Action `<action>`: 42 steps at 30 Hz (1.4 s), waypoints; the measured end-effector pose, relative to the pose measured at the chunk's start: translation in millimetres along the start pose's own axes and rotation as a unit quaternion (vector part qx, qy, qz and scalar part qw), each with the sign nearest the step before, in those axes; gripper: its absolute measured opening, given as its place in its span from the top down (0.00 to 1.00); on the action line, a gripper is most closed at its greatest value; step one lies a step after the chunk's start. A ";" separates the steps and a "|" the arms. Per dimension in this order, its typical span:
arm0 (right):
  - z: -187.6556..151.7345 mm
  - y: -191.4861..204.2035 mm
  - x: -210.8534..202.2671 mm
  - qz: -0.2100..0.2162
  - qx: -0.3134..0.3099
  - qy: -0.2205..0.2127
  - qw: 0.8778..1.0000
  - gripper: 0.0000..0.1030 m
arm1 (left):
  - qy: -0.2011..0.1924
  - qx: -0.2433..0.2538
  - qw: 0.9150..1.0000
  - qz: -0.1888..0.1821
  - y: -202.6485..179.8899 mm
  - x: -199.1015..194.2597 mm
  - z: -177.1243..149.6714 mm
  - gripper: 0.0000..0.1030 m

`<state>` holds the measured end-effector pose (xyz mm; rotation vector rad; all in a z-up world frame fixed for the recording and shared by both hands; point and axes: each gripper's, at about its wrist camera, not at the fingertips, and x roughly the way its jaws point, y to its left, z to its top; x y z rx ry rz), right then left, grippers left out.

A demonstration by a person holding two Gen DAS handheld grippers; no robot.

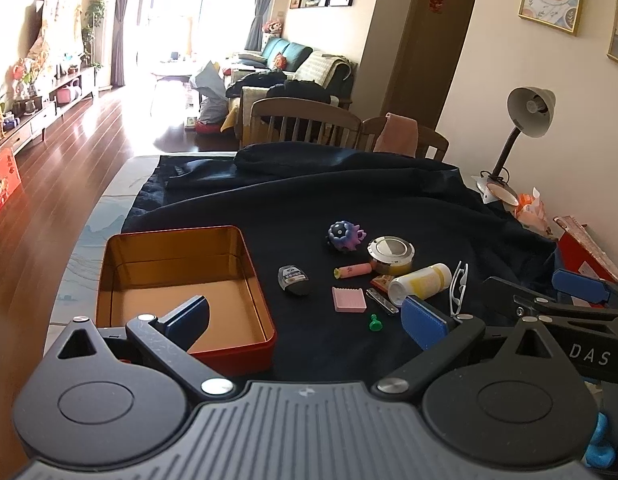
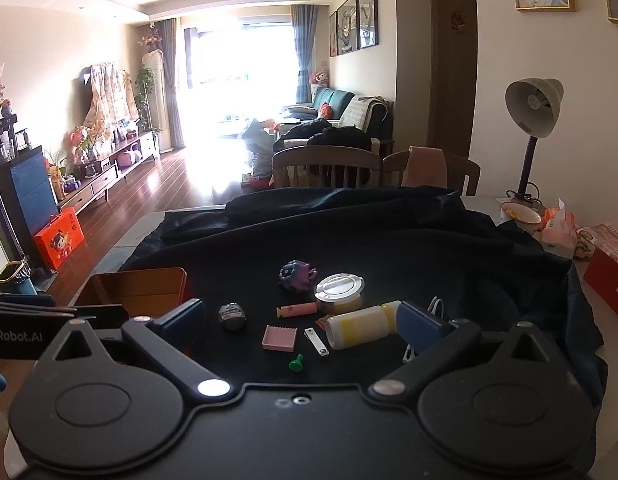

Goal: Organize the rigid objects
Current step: 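Move both tools toward the objects on the cloth, then grasp the small dark bottle with left tool while right tool grasps white sunglasses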

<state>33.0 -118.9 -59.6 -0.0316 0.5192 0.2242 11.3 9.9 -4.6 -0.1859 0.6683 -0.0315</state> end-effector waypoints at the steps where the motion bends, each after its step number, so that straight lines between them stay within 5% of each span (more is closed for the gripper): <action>1: 0.1 -0.5 0.5 0.000 0.001 0.001 1.000 0.01 | 0.000 0.000 1.000 -0.001 -0.3 -0.1 0.0 0.00; 27: -3.0 -21.3 8.1 0.005 0.007 0.009 1.000 0.04 | 0.014 0.013 1.000 0.002 -35.1 28.0 8.2 0.00; 42: -0.8 -81.6 60.1 0.002 0.005 0.046 0.999 0.07 | 0.035 0.008 0.999 0.001 -56.1 77.0 12.8 0.00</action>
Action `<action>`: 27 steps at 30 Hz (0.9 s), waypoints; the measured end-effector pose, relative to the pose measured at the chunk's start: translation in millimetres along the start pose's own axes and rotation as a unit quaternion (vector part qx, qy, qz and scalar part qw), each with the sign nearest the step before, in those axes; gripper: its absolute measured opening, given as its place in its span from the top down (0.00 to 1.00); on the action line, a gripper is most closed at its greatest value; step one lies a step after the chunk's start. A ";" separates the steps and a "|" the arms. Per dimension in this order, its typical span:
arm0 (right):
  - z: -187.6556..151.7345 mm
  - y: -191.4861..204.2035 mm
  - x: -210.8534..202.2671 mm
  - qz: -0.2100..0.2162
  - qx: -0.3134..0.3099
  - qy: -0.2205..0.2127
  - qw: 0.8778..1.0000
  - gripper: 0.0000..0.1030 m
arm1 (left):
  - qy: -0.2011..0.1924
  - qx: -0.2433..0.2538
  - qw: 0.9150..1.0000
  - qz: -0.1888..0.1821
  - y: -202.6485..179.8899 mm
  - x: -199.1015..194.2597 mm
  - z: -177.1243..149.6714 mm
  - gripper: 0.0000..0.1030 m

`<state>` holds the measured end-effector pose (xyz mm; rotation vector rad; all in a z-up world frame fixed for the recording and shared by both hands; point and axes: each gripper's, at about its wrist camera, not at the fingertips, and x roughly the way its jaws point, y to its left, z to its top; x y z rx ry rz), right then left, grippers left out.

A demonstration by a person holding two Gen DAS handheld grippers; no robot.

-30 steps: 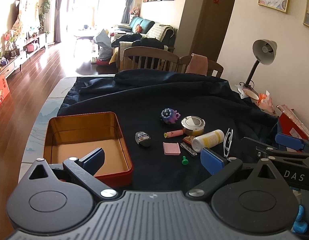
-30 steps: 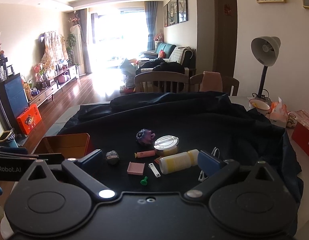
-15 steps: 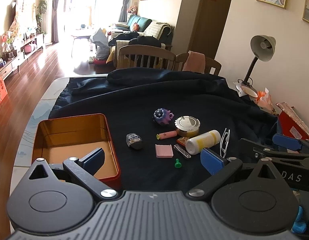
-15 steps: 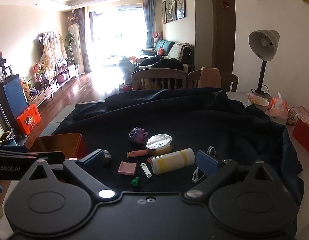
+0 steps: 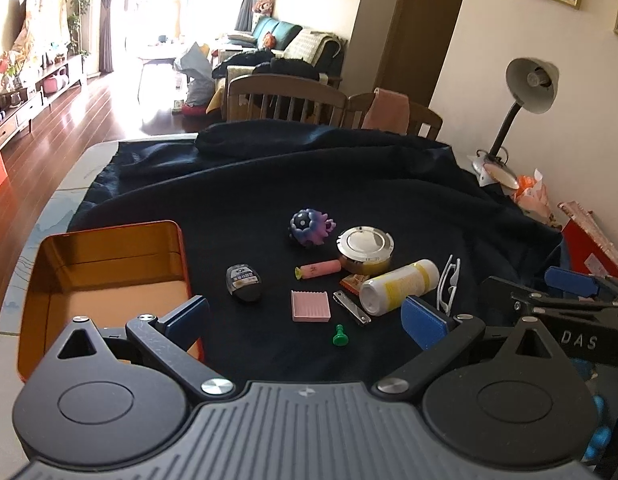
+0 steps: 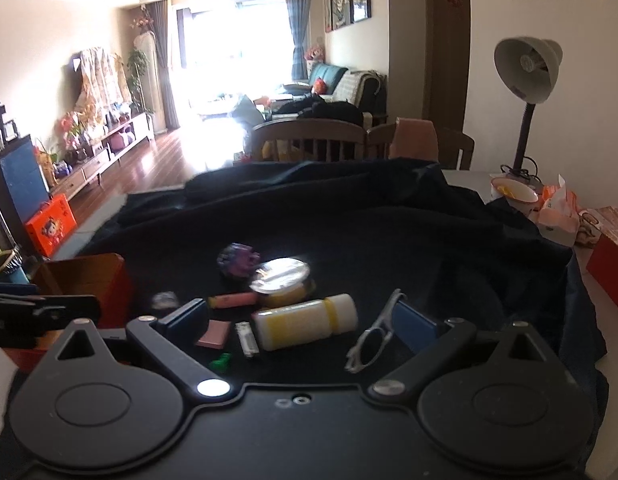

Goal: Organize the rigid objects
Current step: 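Grasp the small dark bottle with left tool while right tool grasps white sunglasses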

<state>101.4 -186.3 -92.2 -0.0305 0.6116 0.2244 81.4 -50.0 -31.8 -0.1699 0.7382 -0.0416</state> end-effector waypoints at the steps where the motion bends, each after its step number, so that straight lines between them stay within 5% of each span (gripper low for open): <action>1: 0.3 -5.0 5.0 0.001 0.001 0.006 1.000 0.07 | 0.004 -0.001 1.000 0.005 -1.8 5.3 0.7 0.00; 16: -5.6 -68.8 89.4 -0.030 0.005 0.082 0.996 0.22 | 0.012 0.007 0.997 0.077 -5.6 83.3 15.9 0.00; 27: -13.7 -66.2 119.2 0.024 -0.029 0.126 0.991 0.31 | 0.034 0.007 0.991 0.126 2.5 136.5 15.2 0.01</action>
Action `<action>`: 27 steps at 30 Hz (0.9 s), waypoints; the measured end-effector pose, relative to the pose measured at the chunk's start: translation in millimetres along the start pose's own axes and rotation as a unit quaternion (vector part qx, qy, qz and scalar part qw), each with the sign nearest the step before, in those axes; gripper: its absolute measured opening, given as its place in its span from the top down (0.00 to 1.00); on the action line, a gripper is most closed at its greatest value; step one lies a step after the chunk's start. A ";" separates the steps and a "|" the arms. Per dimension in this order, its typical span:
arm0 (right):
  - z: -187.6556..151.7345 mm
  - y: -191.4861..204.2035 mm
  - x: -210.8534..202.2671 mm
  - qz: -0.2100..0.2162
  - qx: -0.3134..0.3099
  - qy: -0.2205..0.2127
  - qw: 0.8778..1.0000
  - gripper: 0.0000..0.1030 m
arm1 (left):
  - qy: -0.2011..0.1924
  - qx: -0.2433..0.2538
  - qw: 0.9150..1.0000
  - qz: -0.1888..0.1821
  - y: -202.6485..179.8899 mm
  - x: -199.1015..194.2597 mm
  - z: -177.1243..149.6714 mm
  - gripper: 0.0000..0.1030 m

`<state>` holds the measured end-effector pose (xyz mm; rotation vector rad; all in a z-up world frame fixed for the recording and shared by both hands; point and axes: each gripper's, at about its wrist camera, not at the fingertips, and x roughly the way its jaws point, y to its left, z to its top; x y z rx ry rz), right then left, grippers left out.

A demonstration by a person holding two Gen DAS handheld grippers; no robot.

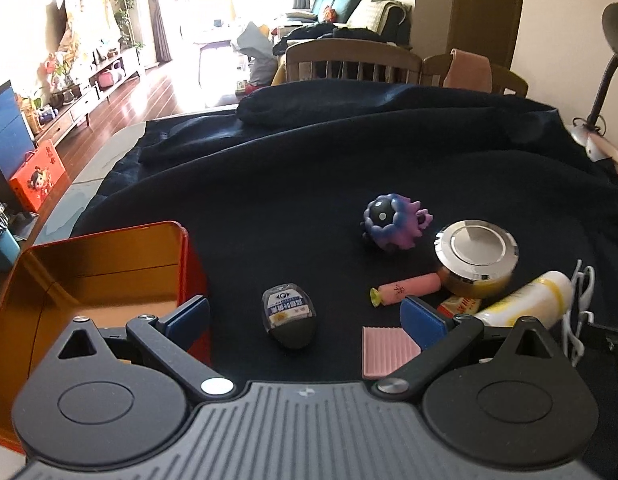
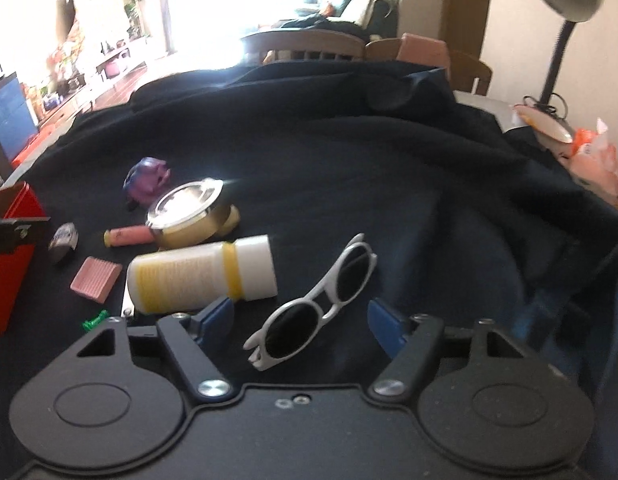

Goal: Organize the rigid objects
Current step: 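Grasp the small dark bottle with left tool while right tool grasps white sunglasses, then lift both held items and carry them over the red tin box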

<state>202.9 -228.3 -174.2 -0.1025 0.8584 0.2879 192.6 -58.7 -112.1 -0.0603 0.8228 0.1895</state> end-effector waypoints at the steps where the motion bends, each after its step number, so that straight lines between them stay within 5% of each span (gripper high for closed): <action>1: 0.4 0.2 3.3 0.004 -0.002 0.004 1.000 0.31 | 0.002 0.002 1.000 0.003 -1.8 3.5 0.6 0.03; 18: 1.0 -1.9 43.3 -0.001 -0.039 0.032 0.999 0.46 | 0.037 -0.009 0.998 0.047 -6.9 52.3 4.0 0.31; 20: 1.4 -3.6 43.4 -0.002 -0.039 0.027 0.999 0.52 | 0.041 -0.014 0.998 0.040 -6.2 53.7 4.9 0.47; 24: 1.8 -11.6 42.6 -0.004 -0.026 0.021 0.999 0.71 | 0.047 -0.007 0.997 0.052 -8.2 55.9 1.1 0.61; 27: 1.2 -17.1 41.8 -0.004 -0.010 0.018 1.000 0.74 | 0.044 -0.003 0.997 0.056 -9.3 54.6 0.4 0.67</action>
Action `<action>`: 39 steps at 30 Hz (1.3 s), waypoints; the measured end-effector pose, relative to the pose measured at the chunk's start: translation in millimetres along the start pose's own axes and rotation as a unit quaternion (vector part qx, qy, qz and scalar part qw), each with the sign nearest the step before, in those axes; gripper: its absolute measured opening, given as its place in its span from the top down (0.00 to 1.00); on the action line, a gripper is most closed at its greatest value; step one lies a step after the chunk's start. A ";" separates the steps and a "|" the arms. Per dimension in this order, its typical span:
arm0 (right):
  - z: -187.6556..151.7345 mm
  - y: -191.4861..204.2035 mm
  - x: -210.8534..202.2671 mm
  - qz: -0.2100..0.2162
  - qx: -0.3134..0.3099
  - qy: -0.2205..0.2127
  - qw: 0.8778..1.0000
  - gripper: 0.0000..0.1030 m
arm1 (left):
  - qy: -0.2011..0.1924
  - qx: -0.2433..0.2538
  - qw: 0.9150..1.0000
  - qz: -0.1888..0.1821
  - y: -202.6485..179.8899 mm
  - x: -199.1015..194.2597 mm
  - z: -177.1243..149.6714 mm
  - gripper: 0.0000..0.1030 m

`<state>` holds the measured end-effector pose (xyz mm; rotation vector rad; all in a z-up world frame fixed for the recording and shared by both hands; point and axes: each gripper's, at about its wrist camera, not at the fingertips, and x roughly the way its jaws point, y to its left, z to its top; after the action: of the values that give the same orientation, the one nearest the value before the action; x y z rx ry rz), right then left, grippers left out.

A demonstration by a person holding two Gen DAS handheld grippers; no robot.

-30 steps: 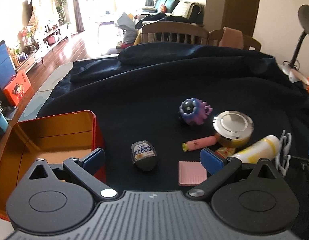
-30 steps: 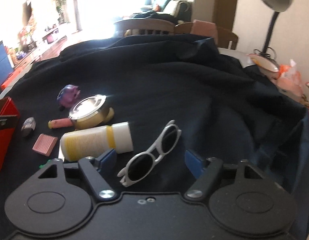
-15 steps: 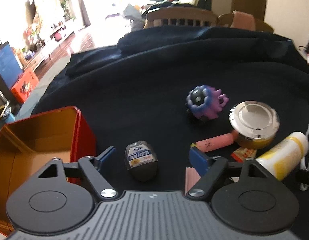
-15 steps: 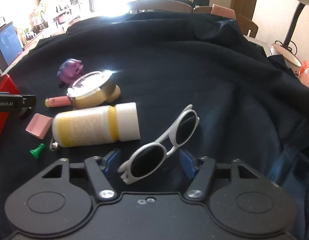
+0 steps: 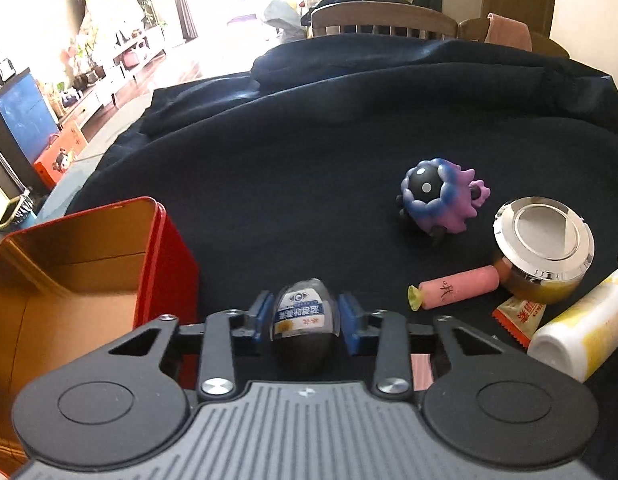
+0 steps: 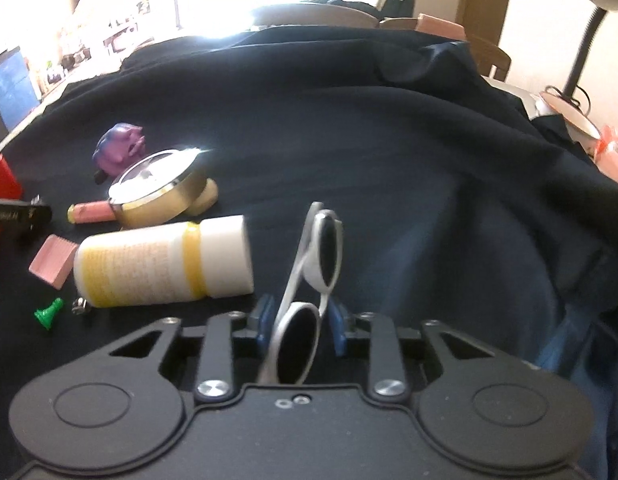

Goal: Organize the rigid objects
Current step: 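Lift both held items and carry them over the red tin box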

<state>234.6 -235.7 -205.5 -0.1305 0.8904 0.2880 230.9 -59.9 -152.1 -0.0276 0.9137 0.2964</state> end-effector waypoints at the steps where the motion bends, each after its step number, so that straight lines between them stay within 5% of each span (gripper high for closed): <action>1: -0.6 -2.1 -0.3 -0.002 0.003 -0.002 1.000 0.74 | 0.000 0.000 1.000 0.000 -0.4 -0.2 -0.1 0.67; 18: -0.1 -24.1 -31.7 -0.014 0.050 -0.055 0.997 0.81 | -0.003 -0.001 1.000 -0.018 -8.1 -22.9 -2.0 0.81; 39: 24.3 -2.4 -76.3 0.051 0.040 -0.116 0.991 0.81 | -0.019 -0.047 0.998 -0.046 24.5 -76.3 -5.8 0.87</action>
<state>208.1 -247.1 -130.8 0.0223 0.6775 0.3549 176.2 -55.6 -93.4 -0.1488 0.8568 0.2538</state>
